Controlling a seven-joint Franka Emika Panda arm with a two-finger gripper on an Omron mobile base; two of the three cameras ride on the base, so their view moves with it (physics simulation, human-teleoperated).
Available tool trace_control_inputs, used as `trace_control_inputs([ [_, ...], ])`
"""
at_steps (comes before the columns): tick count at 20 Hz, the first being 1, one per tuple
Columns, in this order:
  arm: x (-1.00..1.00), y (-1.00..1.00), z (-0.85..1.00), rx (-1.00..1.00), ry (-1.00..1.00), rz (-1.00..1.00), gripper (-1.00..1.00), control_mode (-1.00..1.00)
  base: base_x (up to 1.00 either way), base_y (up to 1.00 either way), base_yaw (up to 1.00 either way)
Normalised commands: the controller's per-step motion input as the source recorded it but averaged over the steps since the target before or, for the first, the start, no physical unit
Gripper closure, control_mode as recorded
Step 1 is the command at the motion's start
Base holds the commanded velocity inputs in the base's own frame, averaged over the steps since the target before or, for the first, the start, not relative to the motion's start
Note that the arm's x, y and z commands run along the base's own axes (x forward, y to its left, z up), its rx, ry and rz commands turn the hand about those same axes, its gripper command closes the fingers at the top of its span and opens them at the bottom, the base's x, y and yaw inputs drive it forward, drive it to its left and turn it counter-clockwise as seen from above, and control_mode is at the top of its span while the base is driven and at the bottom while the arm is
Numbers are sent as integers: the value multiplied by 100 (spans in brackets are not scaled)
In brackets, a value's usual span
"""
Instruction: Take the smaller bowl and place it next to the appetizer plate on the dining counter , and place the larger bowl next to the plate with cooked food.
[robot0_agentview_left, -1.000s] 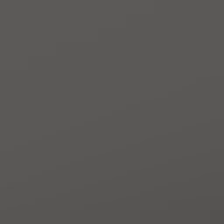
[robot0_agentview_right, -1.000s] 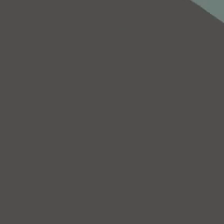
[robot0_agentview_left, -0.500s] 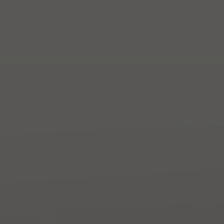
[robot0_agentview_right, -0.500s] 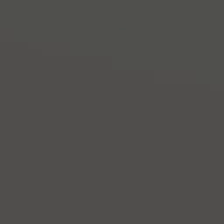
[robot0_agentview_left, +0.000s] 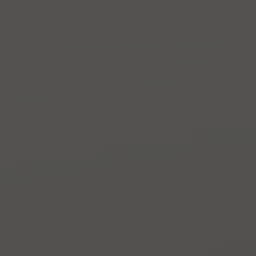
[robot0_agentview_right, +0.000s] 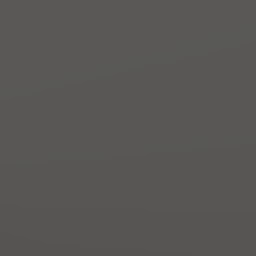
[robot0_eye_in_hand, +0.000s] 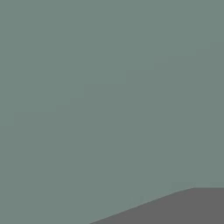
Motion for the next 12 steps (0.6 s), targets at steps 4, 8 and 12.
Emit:
trace_control_inputs([
  [4, 0, 0, 0, 0, 0, 0, 100, 100, 28, 100, -18],
  [8, 0, 0, 0, 0, 0, 0, 100, 100, 28, 100, -19],
  [12, 0, 0, 0, 0, 0, 0, 100, 100, 20, 100, -17],
])
